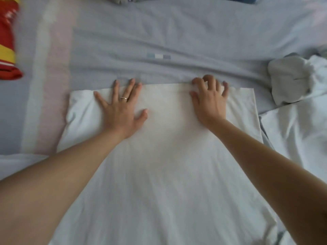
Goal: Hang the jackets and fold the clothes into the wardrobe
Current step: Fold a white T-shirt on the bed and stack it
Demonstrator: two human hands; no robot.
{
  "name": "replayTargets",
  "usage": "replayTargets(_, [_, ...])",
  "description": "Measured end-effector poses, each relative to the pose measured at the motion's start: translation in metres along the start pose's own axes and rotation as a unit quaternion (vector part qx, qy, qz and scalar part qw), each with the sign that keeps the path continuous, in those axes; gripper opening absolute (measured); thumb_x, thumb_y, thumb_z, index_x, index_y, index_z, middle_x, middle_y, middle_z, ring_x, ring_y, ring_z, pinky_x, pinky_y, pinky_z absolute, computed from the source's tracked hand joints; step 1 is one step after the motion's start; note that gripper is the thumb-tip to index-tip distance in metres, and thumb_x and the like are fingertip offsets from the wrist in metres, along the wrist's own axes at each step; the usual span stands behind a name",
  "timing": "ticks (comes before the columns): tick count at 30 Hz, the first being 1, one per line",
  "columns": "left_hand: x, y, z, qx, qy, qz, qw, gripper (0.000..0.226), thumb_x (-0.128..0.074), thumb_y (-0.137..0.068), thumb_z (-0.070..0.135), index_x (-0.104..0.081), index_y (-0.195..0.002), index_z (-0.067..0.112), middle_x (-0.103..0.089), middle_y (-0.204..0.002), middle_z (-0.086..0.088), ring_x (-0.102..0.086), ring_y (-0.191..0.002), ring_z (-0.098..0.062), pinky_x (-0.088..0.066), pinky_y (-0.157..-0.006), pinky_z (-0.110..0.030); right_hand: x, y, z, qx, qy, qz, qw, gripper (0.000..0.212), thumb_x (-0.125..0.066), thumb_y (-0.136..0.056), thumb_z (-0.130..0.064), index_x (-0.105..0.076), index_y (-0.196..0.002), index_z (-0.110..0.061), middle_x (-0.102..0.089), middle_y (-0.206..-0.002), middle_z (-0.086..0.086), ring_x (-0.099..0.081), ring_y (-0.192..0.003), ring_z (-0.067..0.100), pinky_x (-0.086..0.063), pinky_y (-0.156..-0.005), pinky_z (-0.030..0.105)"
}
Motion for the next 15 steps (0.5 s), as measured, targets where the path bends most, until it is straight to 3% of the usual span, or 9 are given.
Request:
replayTargets(2, [0.002, -0.001, 0.002, -0.005, 0.005, -0.006, 1.000, 0.081, -0.021, -0.076, 0.062, -0.016, -0.151, 0.031, -0.013, -0.159, 0.013, -0.009, -0.146, -0.030, -0.003, -0.101, -0.077, 0.012, -0.002, 0.020, -0.027, -0.006, 0.011, 1.000, 0.023, -0.050, -0.093, -0.028, -0.056, -0.112, -0.019, -0.052, -0.118, 0.007, -0.044, -0.112, 0.029, -0.019, -0.102, 0.040])
replayTargets(9, [0.003, -0.001, 0.002, -0.006, 0.017, -0.008, 1.000, 0.079, -0.026, -0.077, 0.057, -0.020, -0.150, 0.030, -0.016, -0.158, 0.011, -0.012, -0.146, -0.031, -0.003, -0.101, -0.077, 0.021, -0.030, 0.039, 0.019, -0.042, -0.146, 0.988, 0.024, -0.061, -0.089, -0.037, -0.057, -0.104, -0.019, -0.058, -0.092, -0.002, -0.053, -0.102, 0.026, -0.022, -0.087, 0.033])
replayTargets(13, [0.003, -0.001, 0.001, -0.010, 0.022, -0.003, 1.000, 0.078, -0.028, -0.077, 0.056, -0.021, -0.150, 0.029, -0.018, -0.158, 0.010, -0.013, -0.145, -0.031, -0.003, -0.101, -0.077, 0.016, -0.036, 0.040, 0.009, -0.030, -0.161, 0.986, 0.020, -0.057, -0.091, -0.036, -0.061, -0.102, -0.020, -0.056, -0.111, 0.005, -0.048, -0.113, 0.027, -0.022, -0.089, 0.034])
replayTargets(15, [0.003, -0.001, 0.001, -0.012, 0.020, 0.001, 1.000, 0.078, -0.029, -0.077, 0.056, -0.021, -0.150, 0.030, -0.018, -0.158, 0.010, -0.013, -0.145, -0.031, -0.003, -0.101, -0.077, 0.015, -0.040, 0.044, -0.046, -0.078, -0.157, 0.983, 0.009, -0.056, -0.091, -0.033, -0.057, -0.095, -0.025, -0.055, -0.105, 0.000, -0.049, -0.112, 0.025, -0.020, -0.086, 0.033])
Point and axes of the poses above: each hand's wrist, its own y-axis away from the middle knuckle, its own x-axis out of the back of the hand, z = x × y, the point moved 6 cm from there along -y, towards the middle knuckle
